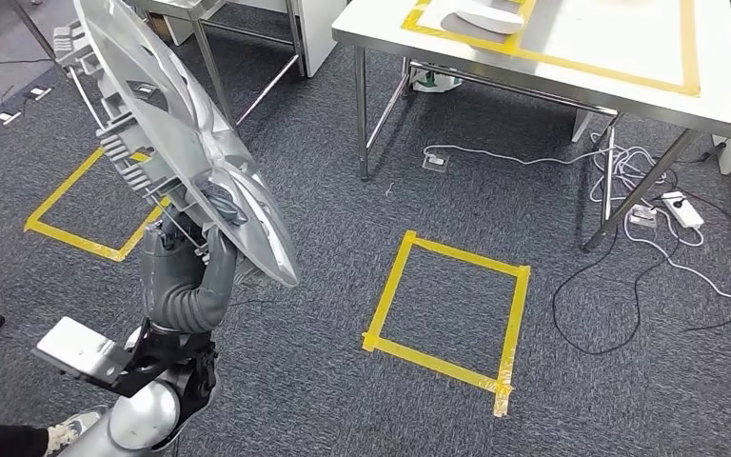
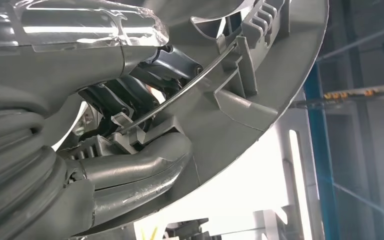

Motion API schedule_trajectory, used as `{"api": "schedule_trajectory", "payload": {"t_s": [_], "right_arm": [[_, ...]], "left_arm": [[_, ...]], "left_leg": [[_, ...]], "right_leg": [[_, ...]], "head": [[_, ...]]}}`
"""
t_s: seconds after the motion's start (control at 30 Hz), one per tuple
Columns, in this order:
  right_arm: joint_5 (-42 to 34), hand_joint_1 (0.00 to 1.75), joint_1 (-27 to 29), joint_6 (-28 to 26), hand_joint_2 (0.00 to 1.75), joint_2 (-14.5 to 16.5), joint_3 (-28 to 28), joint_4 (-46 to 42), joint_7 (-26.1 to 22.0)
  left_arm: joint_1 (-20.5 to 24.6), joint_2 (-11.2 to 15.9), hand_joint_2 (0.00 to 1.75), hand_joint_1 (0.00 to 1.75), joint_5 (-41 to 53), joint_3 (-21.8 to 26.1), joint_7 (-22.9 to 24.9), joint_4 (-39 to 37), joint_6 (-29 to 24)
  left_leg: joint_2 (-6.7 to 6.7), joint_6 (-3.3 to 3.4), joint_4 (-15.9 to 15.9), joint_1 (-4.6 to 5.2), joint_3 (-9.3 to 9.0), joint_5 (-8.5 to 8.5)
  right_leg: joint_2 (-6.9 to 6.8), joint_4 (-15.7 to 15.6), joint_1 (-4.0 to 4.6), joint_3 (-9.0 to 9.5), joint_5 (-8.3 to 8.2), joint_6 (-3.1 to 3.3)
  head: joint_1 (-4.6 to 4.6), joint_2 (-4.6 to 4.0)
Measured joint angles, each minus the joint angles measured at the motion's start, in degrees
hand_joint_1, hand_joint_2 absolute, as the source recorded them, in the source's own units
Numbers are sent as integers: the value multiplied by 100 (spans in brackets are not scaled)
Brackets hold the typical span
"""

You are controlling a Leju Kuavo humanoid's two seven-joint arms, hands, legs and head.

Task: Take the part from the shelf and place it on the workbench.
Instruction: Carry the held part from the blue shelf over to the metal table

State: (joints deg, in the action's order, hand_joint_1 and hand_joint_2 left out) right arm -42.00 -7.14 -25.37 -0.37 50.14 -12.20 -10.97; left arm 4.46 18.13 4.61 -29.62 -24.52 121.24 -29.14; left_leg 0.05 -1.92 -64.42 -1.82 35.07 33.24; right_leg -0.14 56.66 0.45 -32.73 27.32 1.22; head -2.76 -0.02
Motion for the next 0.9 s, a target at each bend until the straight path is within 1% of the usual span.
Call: {"api": "schedule_trajectory", "payload": {"t_s": [0.03, 0.07, 0.1, 0.13, 0.17, 0.2, 0.23, 0.27, 0.3, 0.33, 0.4, 0.43, 0.47, 0.5, 0.57, 0.6, 0.63, 0.67, 0.7, 0.73, 0.77, 0.8, 0.83, 0.87, 0.9], "right_arm": [[1, 0, -4, -1, 175, 4, 0, -1, -1], [1, 0, -5, -1, 175, 10, 0, -1, -1], [1, 0, -2, -1, 175, 17, 0, -1, -1], [1, 0, 2, -1, 175, 24, 0, -1, -1], [1, 0, 5, -1, 175, 31, 0, -1, -1], [2, 0, 7, -1, 175, 34, 0, -2, -1], [4, 0, 6, -1, 175, 37, 0, -2, -1], [6, 0, 4, -2, 175, 37, 0, -3, -1], [8, 0, 3, -6, 175, 37, 0, -3, -1], [9, 0, 3, -11, 175, 36, 0, -2, -1], [10, 0, 2, -22, 175, 33, 0, -2, -1], [10, 0, 3, -26, 175, 29, 1, -2, -1], [9, 0, 4, -28, 175, 27, 1, -2, -4], [7, 0, 6, -31, 175, 26, 1, -2, -11], [0, 0, 0, -29, 175, 30, 0, -5, -38], [-4, 0, -8, -27, 175, 32, 0, -8, -52], [-6, 0, -14, -25, 175, 34, 0, -13, -63], [-8, 0, -14, -22, 175, 34, 0, -16, -68], [-8, 0, -9, -21, 175, 34, 0, -19, -70], [-9, 0, 2, -20, 175, 32, 1, -20, -69], [-11, 0, 15, -20, 175, 28, 1, -20, -69], [-13, 0, 23, -20, 175, 24, 2, -20, -67], [-19, 0, 32, -20, 175, 19, 2, -20, -62], [-27, 0, 38, -20, 175, 12, 2, -20, -57], [-37, 0, 39, -20, 175, 7, 2, -20, -51]], "left_arm": [[-2, 7, 175, 175, 0, -1, -1, 0, 1], [-8, 12, 175, 175, -1, -2, 0, -2, 3], [-15, 15, 175, 175, -3, -3, 3, -3, 5], [-23, 17, 175, 175, -4, -3, 5, -5, 10], [-27, 17, 175, 175, -7, -2, 8, -5, 13], [-29, 19, 175, 175, -7, -2, 8, -5, 16], [-27, 21, 175, 175, -8, -1, 7, -7, 18], [-27, 23, 175, 175, -8, -2, 3, -6, 21], [-31, 26, 175, 175, -10, -2, 0, -7, 24], [-36, 28, 175, 175, -15, -3, -3, -7, 28], [-46, 31, 175, 175, -22, 0, -14, -5, 31], [-48, 31, 175, 175, -16, 2, -25, -3, 29], [-50, 32, 175, 175, 9, 3, -38, -1, 23], [-55, 32, 175, 175, 51, 3, -51, 1, 11], [-76, 32, 175, 175, 170, 1, -73, 1, -15], [-87, 32, 175, 175, 215, 0, -79, 0, -25], [-95, 32, 175, 175, 246, -1, -81, 0, -29], [-101, 33, 175, 175, 272, -1, -76, 0, -32], [-105, 33, 175, 175, 308, -2, -58, 1, -36], [-108, 33, 175, 175, 359, -2, -29, 2, -39], [-109, 34, 175, 175, 420, -2, 6, 3, -43], [-110, 34, 175, 175, 471, -2, 38, 5, -47], [-111, 34, 175, 175, 503, -2, 63, 6, -50], [-112, 34, 175, 175, 519, -2, 81, 7, -52], [-113, 34, 175, 175, 522, -2, 98, 9, -56]], "left_leg": [[-32, -8, -354, 5, 186, 167], [-36, -17, -703, 8, 382, 296], [-31, -25, -933, 8, 532, 331], [-24, -29, -967, 8, 591, 245], [-17, -30, -785, 8, 536, 54], [-10, -27, -442, 7, 393, -195], [-6, -20, -101, 11, 233, -367], [-6, 1, 170, 15, 105, -468], [-8, 27, 322, 23, 35, -493], [-12, 61, 356, 36, 19, -457], [-14, 126, 380, 38, 13, -458], [-12, 155, 390, 29, -1, -457], [-6, 180, 401, 15, -17, -456], [-1, 198, 407, 6, -31, -451], [9, 220, 407, 6, -41, -438], [12, 225, 406, 7, -46, -432], [11, 228, 406, 8, -55, -425], [3, 228, 406, 8, -72, -414], [-8, 221, 408, 9, -97, -400], [-19, 211, 413, 8, -121, -383], [-31, 192, 417, 12, -138, -367], [-38, 166, 422, 14, -143, -357], [-41, 135, 432, 13, -143, -353], [-41, 99, 447, 14, -147, -357], [-36, 62, 463, 12, -158, -356]], "right_leg": [[1, -7, 3, 11, 4, 18], [5, -3, 8, 14, 12, 30], [14, 3, 14, 18, 23, 37], [26, 14, 17, 25, 37, 37], [43, 32, 15, 36, 59, 29], [60, 60, 11, 48, 90, 11], [74, 97, 13, 52, 127, -15], [89, 144, 17, 43, 163, -46], [99, 181, 21, 31, 189, -73], [106, 201, 23, 17, 202, -96], [110, 215, 14, 13, 224, -134], [102, 266, 12, 0, 271, -163], [87, 415, 6, -57, 371, -198], [70, 675, -5, -170, 520, -234], [44, 1414, -33, -529, 853, -287], [38, 1698, -41, -677, 931, -297], [34, 1801, -44, -740, 898, -297], [31, 1678, -44, -692, 750, -284], [30, 1353, -40, -545, 522, -258], [30, 953, -34, -360, 317, -225], [29, 596, -20, -196, 182, -185], [25, 354, -5, -84, 135, -150], [25, 242, 11, -32, 156, -123], [27, 204, 24, -18, 179, -99], [28, 163, 17, 7, 176, -76]], "head": [[-3, 0], [-6, 0], [-6, 0], [-5, 0], [-6, 0], [-6, 0], [-5, 0], [-4, 0], [-2, 0], [-1, 0], [-3, 0], [3, 0], [10, 0], [19, 0], [28, 0], [27, 0], [27, 0], [27, 0], [28, 0], [29, 0], [29, 0], [29, 0], [27, 0], [28, 0], [25, 0]]}}
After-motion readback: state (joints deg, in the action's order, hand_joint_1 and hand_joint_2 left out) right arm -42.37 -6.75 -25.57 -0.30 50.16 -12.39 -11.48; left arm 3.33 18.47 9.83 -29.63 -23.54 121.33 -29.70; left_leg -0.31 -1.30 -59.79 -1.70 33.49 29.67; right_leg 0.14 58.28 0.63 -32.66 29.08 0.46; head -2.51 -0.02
